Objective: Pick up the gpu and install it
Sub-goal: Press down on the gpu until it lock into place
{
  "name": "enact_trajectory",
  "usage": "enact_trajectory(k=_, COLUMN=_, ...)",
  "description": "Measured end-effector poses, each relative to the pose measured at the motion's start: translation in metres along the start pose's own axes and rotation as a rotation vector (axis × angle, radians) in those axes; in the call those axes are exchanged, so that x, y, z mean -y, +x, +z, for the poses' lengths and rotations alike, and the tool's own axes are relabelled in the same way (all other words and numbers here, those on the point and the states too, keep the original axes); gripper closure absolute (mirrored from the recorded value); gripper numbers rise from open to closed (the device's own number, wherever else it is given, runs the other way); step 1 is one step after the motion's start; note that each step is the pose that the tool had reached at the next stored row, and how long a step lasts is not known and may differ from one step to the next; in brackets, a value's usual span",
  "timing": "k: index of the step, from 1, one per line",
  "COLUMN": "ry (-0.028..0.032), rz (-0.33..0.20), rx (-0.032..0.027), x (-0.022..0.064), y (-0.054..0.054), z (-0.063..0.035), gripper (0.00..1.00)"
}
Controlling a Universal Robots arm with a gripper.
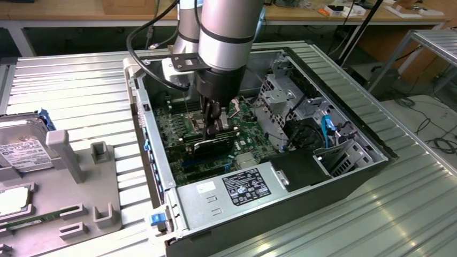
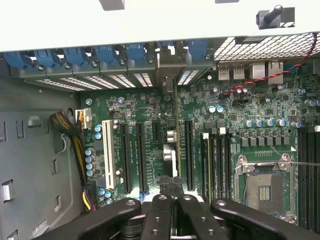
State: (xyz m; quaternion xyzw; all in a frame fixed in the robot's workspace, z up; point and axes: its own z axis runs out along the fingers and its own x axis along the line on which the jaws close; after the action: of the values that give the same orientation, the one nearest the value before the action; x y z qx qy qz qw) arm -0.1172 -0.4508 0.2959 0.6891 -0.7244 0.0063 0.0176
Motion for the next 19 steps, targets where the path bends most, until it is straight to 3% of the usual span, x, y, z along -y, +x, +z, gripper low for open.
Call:
enact_trajectory(k=2, ry=0.0001, rz=0.0, rx=0.0041, x=0.0, y=0.0, z=0.0, gripper=0.89)
enact_trajectory(k=13, ry=0.0003, rz=0.0, rx=0.0049, x=-0.0002, y=0.002, z=0.0014, gripper=0.89)
enact_trajectory(k=15, ry=0.0037, rz=0.0, rx=0.0049, x=-0.0062, y=0.003, z=0.0044, gripper=0.89)
enact_trajectory(k=19, ry=0.0098, rz=0.0, rx=0.0051, x=-0.0096, y=0.002, z=0.0112, gripper=0.89)
